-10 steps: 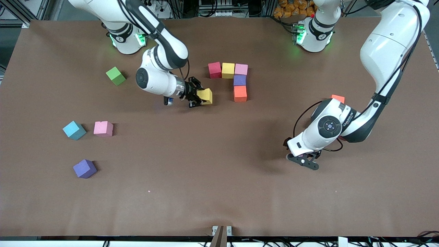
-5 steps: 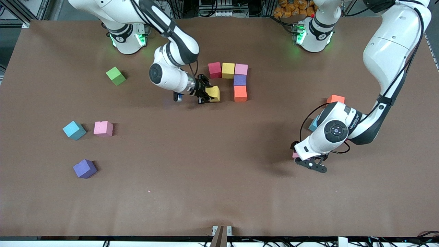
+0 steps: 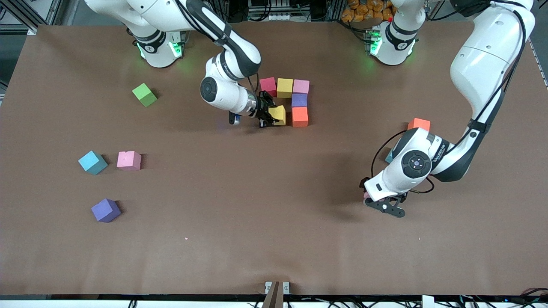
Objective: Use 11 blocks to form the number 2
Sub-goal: 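Grasp the pink cube with the left gripper while the right gripper carries the yellow cube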
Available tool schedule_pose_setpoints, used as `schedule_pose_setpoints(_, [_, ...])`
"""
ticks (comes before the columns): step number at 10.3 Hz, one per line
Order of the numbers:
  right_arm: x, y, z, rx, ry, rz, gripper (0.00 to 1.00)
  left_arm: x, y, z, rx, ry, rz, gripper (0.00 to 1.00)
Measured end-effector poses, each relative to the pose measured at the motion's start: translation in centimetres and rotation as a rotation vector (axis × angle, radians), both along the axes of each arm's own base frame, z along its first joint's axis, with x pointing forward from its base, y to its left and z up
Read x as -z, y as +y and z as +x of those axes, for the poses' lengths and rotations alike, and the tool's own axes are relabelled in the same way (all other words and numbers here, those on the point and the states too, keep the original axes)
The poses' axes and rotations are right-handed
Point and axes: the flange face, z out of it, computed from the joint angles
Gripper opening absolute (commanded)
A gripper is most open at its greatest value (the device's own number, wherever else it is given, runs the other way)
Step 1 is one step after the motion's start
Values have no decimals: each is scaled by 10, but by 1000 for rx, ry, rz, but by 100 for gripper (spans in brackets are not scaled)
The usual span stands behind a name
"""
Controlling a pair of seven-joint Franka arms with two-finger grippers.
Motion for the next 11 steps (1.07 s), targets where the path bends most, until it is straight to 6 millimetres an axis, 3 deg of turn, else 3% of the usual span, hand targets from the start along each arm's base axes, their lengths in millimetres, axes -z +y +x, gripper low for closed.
schedule_pose_setpoints(11, [-5, 14, -6, 13, -82, 4, 0, 13, 15, -1, -50, 44, -11, 100])
